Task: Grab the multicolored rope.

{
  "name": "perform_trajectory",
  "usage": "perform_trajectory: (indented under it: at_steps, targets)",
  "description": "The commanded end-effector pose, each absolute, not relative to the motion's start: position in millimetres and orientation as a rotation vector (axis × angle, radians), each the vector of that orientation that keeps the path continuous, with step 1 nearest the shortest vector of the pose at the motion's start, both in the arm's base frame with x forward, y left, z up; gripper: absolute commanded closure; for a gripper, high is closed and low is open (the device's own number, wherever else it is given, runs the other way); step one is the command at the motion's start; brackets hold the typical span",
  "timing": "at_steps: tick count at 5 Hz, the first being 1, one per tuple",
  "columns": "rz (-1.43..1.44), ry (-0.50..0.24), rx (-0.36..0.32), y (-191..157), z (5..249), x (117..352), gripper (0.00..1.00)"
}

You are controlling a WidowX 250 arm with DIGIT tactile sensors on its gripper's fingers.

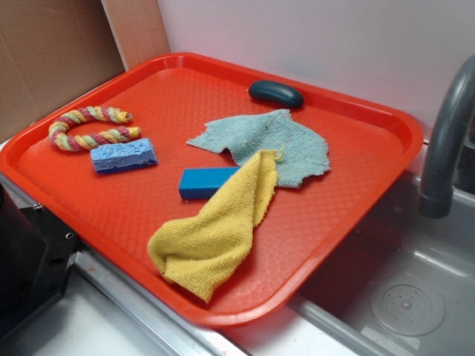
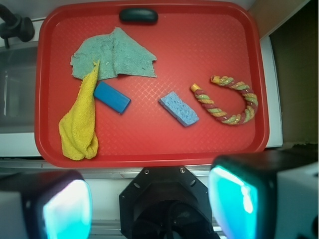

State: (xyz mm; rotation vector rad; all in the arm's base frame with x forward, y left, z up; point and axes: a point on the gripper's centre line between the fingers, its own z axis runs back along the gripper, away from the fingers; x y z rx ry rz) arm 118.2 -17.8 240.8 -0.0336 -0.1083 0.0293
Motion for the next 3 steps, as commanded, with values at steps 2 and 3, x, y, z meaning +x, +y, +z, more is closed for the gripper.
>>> perform_trajectory:
  at_steps: [2,3]
  targets:
    - [0.278,0.001,-0.003,21,191,121,0.0]
    - [0.53,-0.114,0.056,49,159,149,0.0]
